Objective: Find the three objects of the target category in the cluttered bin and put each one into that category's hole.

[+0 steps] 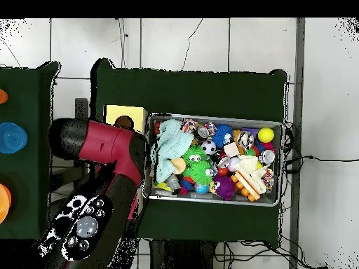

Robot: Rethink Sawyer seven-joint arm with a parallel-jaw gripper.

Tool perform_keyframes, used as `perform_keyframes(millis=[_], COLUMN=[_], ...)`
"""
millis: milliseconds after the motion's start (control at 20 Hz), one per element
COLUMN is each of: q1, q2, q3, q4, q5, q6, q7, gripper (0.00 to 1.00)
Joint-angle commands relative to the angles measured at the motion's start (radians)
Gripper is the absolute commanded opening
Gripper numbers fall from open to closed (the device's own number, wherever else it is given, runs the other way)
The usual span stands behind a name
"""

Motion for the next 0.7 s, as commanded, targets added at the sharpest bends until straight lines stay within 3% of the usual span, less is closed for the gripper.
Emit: perform_keyframes(millis=[50, 450, 700], q1=[-0.036, -0.041, -0.032], q2=[0.06, 0.054, 0.009], q3=[0.112, 0.122, 0.125], q4=[0.015, 0.039, 0.091], q5=[0.041, 0.054, 0.051], q6=[-0.008, -0.029, -0.001], q7=[0.224, 0.197, 0.163], gripper=[0.0, 0.0, 0.0])
